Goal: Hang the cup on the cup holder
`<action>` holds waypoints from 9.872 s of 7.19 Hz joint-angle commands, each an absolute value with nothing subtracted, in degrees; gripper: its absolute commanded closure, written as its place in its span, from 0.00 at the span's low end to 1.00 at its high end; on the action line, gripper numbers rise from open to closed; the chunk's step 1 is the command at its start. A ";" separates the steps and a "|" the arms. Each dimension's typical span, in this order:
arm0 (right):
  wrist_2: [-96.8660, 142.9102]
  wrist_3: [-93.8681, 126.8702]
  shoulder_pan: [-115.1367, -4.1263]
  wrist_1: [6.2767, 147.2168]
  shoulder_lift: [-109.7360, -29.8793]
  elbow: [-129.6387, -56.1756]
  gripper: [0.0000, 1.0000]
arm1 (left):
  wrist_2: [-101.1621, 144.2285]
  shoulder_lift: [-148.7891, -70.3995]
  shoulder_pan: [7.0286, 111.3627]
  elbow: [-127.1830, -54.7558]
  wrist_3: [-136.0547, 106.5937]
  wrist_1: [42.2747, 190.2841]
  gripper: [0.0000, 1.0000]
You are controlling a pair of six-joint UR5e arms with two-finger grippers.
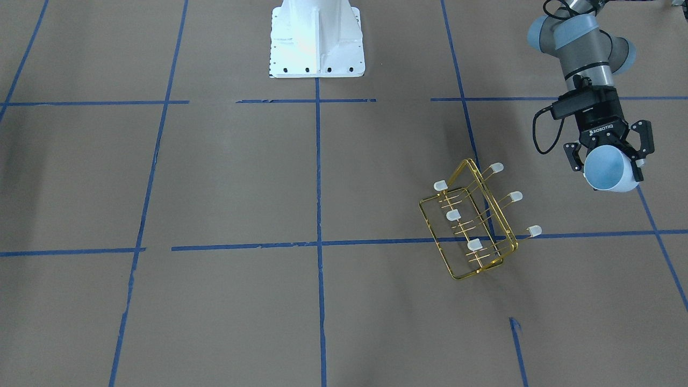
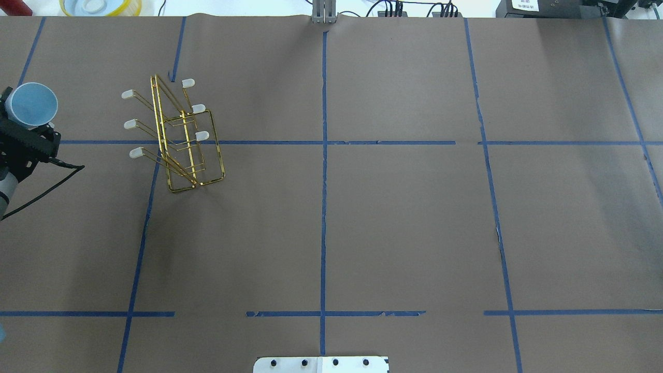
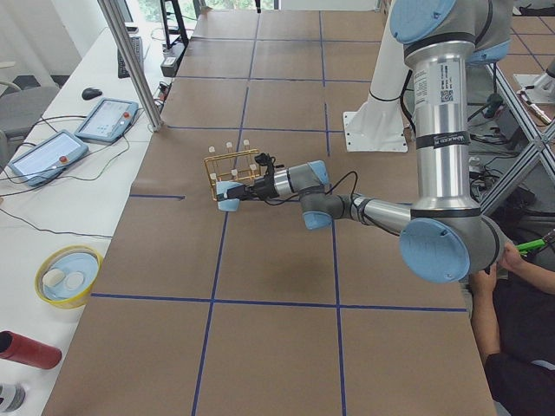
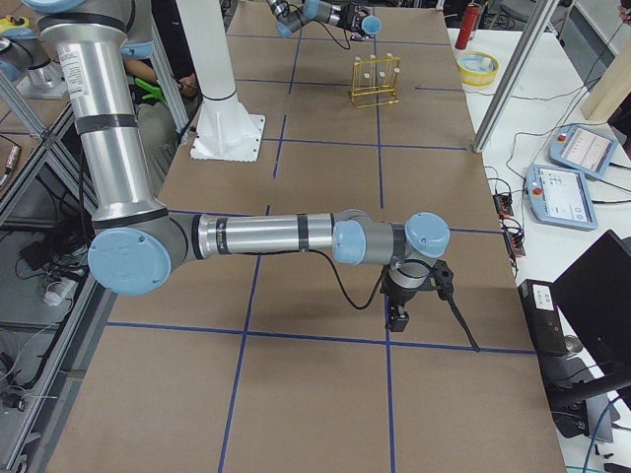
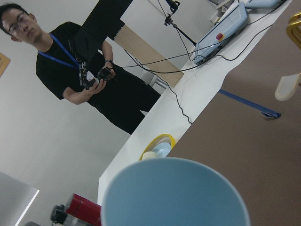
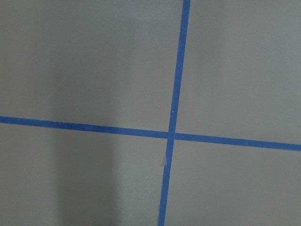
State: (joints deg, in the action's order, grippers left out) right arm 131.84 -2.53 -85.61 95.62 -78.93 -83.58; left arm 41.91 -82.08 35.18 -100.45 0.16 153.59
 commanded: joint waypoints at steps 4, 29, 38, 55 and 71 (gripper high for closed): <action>131.84 -2.55 -85.61 95.62 -78.93 -83.58 0.00 | 23.27 -82.00 28.85 -103.80 35.61 153.20 1.00; 131.84 -2.46 -85.61 95.62 -78.93 -83.58 0.00 | -0.97 -101.06 16.35 -84.48 72.51 145.11 1.00; 131.84 -2.55 -85.61 95.62 -78.93 -83.58 0.00 | -0.53 -103.62 16.26 -81.12 70.84 145.11 1.00; 131.84 -2.55 -85.61 95.62 -78.93 -83.58 0.00 | -0.18 -83.60 16.08 -101.33 35.85 147.99 0.00; 131.84 -2.55 -85.61 95.62 -78.93 -83.58 0.00 | 95.18 -74.09 39.77 -108.81 -51.77 160.42 0.00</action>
State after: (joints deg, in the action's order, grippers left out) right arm 131.83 -2.55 -85.60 95.63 -78.93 -83.58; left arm 84.73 -74.29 34.63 -109.41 -51.82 161.88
